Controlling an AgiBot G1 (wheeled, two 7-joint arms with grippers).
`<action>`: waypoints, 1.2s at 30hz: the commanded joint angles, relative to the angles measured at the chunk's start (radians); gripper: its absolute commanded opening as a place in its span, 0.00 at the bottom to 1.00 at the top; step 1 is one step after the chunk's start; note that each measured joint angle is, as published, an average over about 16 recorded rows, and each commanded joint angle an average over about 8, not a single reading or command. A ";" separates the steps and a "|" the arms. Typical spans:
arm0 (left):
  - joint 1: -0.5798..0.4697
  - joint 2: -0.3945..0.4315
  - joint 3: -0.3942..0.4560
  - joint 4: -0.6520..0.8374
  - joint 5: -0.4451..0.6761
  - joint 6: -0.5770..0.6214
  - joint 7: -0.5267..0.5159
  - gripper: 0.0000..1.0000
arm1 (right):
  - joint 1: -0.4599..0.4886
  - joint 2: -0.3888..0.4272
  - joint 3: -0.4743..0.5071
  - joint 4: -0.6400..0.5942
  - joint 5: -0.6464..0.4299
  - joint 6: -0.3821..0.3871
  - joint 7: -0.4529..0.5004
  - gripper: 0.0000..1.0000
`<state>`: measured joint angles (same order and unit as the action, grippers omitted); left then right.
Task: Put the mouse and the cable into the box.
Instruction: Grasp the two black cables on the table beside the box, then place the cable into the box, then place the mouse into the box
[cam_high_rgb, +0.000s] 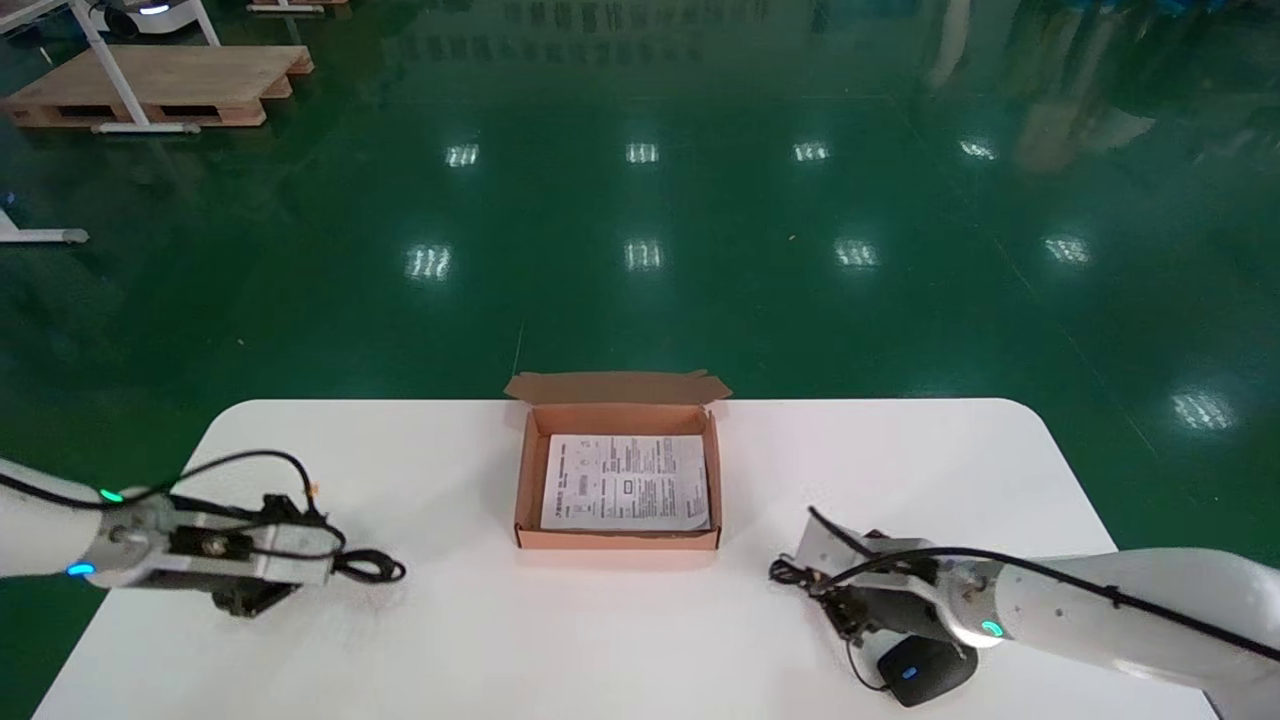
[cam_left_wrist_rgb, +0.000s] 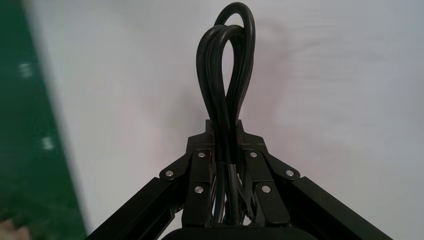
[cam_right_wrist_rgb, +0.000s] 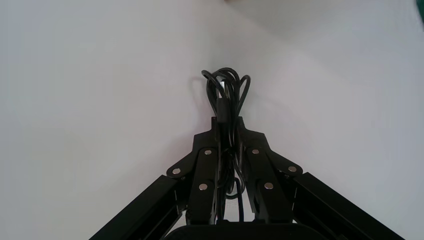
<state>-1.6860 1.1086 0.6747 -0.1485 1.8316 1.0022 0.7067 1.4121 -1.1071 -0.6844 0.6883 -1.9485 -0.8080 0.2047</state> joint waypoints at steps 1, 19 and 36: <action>-0.025 -0.019 -0.008 -0.010 -0.010 0.010 -0.005 0.00 | 0.024 0.022 0.005 -0.015 -0.014 0.000 0.021 0.00; -0.047 0.267 -0.142 0.022 -0.212 -0.242 0.084 0.00 | 0.350 0.025 0.112 -0.168 0.044 0.111 0.019 0.00; 0.016 0.247 -0.150 -0.045 -0.255 -0.237 0.080 0.00 | 0.343 0.024 0.110 -0.167 0.045 0.108 0.021 0.00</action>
<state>-1.6564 1.3595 0.5306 -0.2146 1.5562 0.7715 0.7921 1.7547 -1.0832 -0.5740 0.5214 -1.9038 -0.7000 0.2253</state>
